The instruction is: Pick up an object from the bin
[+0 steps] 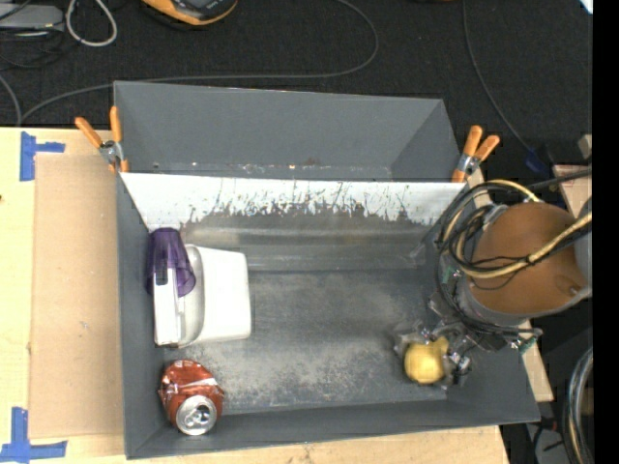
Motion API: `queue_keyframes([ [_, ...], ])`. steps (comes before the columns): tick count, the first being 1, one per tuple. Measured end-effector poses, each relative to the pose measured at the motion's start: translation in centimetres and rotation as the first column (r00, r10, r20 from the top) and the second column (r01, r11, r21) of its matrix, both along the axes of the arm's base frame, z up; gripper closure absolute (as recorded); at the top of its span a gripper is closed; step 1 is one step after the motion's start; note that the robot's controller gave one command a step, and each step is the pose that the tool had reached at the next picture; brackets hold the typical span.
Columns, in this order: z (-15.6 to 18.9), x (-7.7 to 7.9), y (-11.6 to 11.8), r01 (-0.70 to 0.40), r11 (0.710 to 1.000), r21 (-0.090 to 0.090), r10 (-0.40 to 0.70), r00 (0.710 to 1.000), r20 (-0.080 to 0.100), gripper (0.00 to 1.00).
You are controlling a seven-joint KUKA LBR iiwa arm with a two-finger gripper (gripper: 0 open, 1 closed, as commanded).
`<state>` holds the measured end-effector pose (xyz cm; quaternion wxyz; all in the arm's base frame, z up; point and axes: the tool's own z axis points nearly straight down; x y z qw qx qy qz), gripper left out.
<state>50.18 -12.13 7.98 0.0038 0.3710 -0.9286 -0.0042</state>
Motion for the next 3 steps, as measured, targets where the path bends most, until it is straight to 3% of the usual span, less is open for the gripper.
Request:
queue_keyframes([
  [2, 5.4, 0.1, 0.1, 0.006, 1.000, 0.001, -0.006, 1.000, 0.000, 1.00],
  [3, 6.4, 0.1, 0.2, 0.007, 1.000, 0.002, -0.007, 1.000, -0.001, 1.00],
])
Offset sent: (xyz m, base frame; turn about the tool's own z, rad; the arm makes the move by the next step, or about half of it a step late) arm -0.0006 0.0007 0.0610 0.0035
